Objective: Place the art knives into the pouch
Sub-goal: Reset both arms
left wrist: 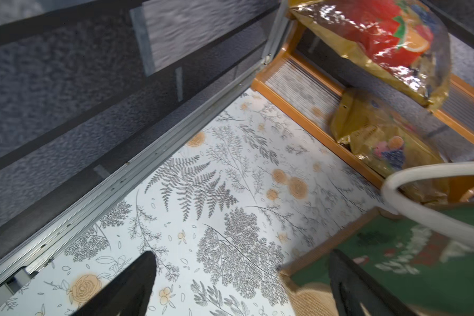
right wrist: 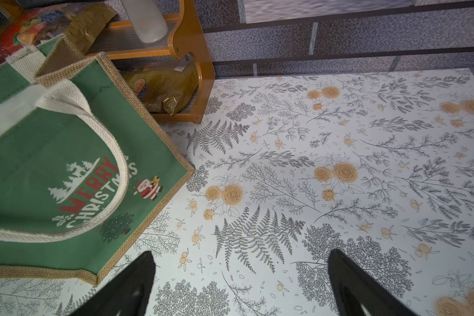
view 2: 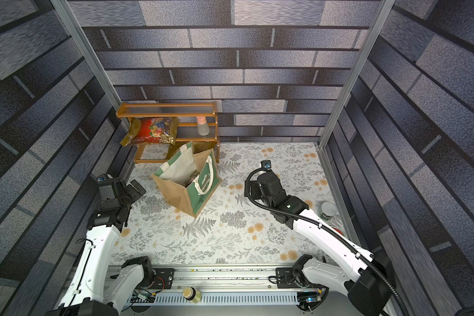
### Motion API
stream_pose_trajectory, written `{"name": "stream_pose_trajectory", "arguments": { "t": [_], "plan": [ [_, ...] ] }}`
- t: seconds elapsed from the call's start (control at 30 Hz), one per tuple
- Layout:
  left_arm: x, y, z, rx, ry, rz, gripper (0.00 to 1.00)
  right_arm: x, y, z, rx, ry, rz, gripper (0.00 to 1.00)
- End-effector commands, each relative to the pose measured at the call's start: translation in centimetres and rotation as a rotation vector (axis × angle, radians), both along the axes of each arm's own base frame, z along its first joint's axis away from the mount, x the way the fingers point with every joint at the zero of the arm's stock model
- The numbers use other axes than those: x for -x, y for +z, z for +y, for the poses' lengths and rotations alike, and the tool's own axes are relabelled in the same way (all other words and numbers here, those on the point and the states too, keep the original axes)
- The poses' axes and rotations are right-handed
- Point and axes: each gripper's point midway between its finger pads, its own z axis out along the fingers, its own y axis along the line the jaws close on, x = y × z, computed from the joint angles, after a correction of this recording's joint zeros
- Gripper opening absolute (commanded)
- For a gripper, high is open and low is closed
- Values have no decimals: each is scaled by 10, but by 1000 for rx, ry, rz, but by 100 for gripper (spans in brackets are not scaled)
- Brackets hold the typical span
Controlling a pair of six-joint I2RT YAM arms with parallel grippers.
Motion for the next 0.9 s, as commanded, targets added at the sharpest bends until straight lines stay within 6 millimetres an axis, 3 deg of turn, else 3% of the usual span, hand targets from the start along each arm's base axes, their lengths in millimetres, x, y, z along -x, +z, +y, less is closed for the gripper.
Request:
{"name": "stream_pose_trajectory", "arguments": {
  "t": [0.0,0.13,0.27,0.53,0.63,0.77,0.87],
  "plan": [
    [1,-15,9,41,41,-29,100,-4,2,-23,8,-59,-53,100],
    [-1,-32,11,34,48,-73,100,-8,-5,-46,9,-119,-71,100],
    [-16,-40,11,-2,-2,-81,100,-14,-16,-78,50,-226,-132,100],
    [-48,-57,13,-114,-86,-154,100,-19,-62,-149,152,-491,-192,100],
    [-66,-68,0,-176,-160,-144,100,-19,-71,-168,195,-548,-243,100],
    [-89,-81,-26,-276,-271,-96,100,-23,-69,-189,268,-584,-294,100],
    [-104,-78,-41,-319,-334,-114,100,-27,-87,-215,281,-662,-262,100]
  ]
}}
